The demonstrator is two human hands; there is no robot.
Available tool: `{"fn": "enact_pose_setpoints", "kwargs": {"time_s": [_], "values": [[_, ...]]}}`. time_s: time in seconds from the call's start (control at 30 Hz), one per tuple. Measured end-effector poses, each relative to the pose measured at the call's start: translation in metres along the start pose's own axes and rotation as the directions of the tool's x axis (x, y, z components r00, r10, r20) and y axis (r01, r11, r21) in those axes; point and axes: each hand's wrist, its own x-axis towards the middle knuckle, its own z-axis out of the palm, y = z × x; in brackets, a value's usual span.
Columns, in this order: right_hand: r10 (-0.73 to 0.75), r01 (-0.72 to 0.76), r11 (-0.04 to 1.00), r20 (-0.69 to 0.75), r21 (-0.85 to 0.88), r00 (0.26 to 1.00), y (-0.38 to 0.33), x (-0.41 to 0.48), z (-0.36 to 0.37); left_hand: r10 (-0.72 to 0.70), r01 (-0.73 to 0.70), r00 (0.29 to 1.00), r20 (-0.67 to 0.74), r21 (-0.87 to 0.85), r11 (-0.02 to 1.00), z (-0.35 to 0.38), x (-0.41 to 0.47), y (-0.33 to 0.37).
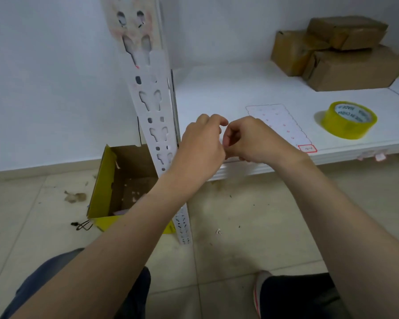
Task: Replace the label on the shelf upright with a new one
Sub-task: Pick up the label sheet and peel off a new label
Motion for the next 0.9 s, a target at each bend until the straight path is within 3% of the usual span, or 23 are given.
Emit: {"fn": "enact_pose_setpoints", "kwargs": {"time_s": [0.27,0.47,0.63,0.9], "values": [[-0.072,0.071,0.995,-0.010,-0.071,0.997,0.011,0.010,0.015,-0.040,0.038,0.998,-0.048,-0.028,0.999,0.019,0.007,-0.002],[0.005,-0.010,0.972,-0.021,-0.235,1.000,0.008,0.010,0.014,-0.048,0.045,0.996,-0.071,-0.044,0.998,0.023,0.015,-0.001],[0.065,-0.089,0.942,-0.085,-0.323,0.994,0.001,0.003,0.008,-0.066,0.061,0.995,-0.080,-0.065,0.996,0.019,0.018,0.000],[-0.020,-0.070,0.912,-0.216,-0.403,0.976,0.024,-0.007,-0.011,-0.079,0.072,0.996,-0.052,-0.120,0.990,0.019,0.019,0.008]]}}
